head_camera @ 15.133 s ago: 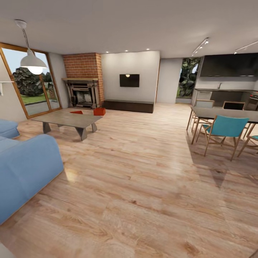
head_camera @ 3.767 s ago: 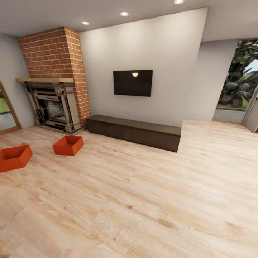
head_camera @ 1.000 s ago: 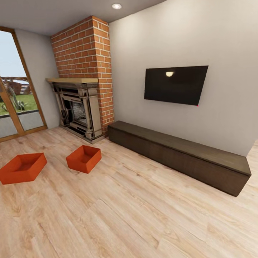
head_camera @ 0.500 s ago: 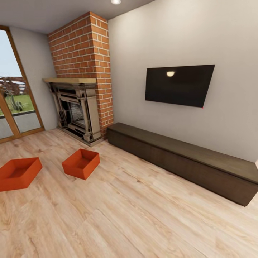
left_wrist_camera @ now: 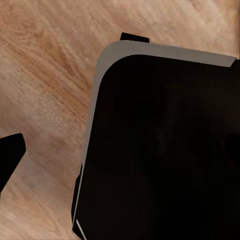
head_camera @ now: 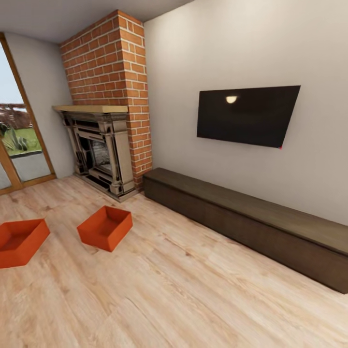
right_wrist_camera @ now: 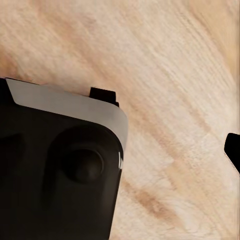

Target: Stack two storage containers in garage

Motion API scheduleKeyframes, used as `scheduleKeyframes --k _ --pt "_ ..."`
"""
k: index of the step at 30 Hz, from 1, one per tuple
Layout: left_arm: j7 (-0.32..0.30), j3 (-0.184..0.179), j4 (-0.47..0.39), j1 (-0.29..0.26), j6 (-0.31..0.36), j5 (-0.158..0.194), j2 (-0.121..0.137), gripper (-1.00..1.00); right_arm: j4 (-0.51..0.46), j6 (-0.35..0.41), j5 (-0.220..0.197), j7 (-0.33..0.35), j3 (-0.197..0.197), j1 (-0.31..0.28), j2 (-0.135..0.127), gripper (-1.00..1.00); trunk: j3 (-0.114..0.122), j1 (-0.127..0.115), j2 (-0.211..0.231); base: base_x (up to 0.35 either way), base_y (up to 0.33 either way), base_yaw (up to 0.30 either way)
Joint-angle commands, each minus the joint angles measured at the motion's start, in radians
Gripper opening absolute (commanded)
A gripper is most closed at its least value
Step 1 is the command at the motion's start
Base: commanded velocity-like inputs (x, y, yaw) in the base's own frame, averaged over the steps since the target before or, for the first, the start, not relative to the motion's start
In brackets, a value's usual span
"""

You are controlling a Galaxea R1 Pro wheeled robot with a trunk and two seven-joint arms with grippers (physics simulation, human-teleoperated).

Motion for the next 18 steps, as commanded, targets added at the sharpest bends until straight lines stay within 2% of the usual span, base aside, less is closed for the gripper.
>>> scheduleKeyframes --k 1,18 --pt "0.001 0.001 0.0 0.0 -0.002 0.005 0.0 1.0 0.002 -0.005 -0.008 0.0 0.008 -0.001 0.001 1.0 -0.001 0.001 0.0 0.323 0.0 0.0" --pt "0.001 0.001 0.0 0.0 -0.002 0.005 0.0 1.0 0.002 -0.004 -0.008 0.0 0.01 -0.001 0.002 1.0 -0.001 0.001 0.0 0.323 0.0 0.0"
